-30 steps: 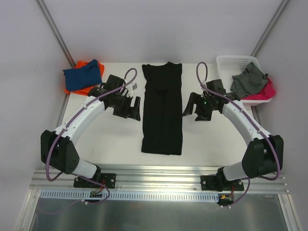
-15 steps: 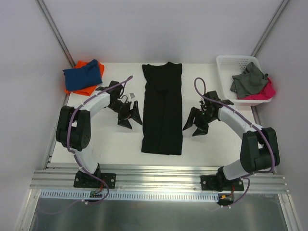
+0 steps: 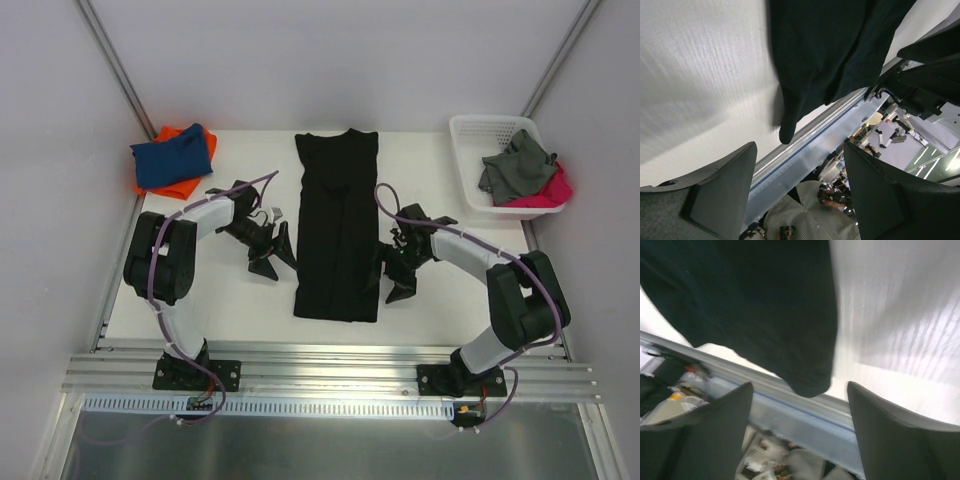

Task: Fold and stack the t-shirts
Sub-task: Fold the tshirt

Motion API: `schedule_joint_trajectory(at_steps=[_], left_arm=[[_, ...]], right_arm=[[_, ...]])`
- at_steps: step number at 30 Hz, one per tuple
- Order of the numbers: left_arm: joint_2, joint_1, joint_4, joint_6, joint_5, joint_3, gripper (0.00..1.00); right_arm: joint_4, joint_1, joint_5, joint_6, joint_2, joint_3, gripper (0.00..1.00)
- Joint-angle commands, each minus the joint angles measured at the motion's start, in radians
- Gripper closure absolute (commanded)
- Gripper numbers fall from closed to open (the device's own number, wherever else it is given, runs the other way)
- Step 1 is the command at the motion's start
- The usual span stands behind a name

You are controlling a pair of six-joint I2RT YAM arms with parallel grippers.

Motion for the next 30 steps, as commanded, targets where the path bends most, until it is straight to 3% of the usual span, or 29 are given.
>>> schedule_joint_trajectory(at_steps=[1,2,3,12,17,22,30], left_arm=[[-0.044,-0.025,0.001,-0.005,-0.004,-0.020,0.29],[-0.057,-0.031,0.021,-0.006,-0.032,-0.029,0.27],[-0.102,-0.038,0.038,-0.012,-0.049,-0.058,0.26],[-0.356,-0.149,0.234,-0.065,-0.282,-0.290,0.32],[-0.427,-0.176,0.262,-0.080,-0.311,-0.382,0.32],[-0.400,-0.176,0.305,-0.078,-0.284,-0.394,0.34],[-0.361,-0.206,0.320,-0.083,-0.267,-0.381,0.34]], right_arm=[[-0.053,0.040,0.080,-0.038,-0.042,0.043,0.16],[-0.050,0.058,0.106,-0.081,-0.047,0.048,0.05],[-0.044,0.067,0.135,-0.092,-0.068,0.049,0.03],[0.011,0.098,0.441,-0.129,-0.172,-0.072,0.01],[0.077,0.092,0.406,-0.085,-0.270,-0.193,0.17],[0.150,0.090,0.321,-0.048,-0.324,-0.273,0.32],[0.178,0.087,0.254,-0.016,-0.305,-0.265,0.35]])
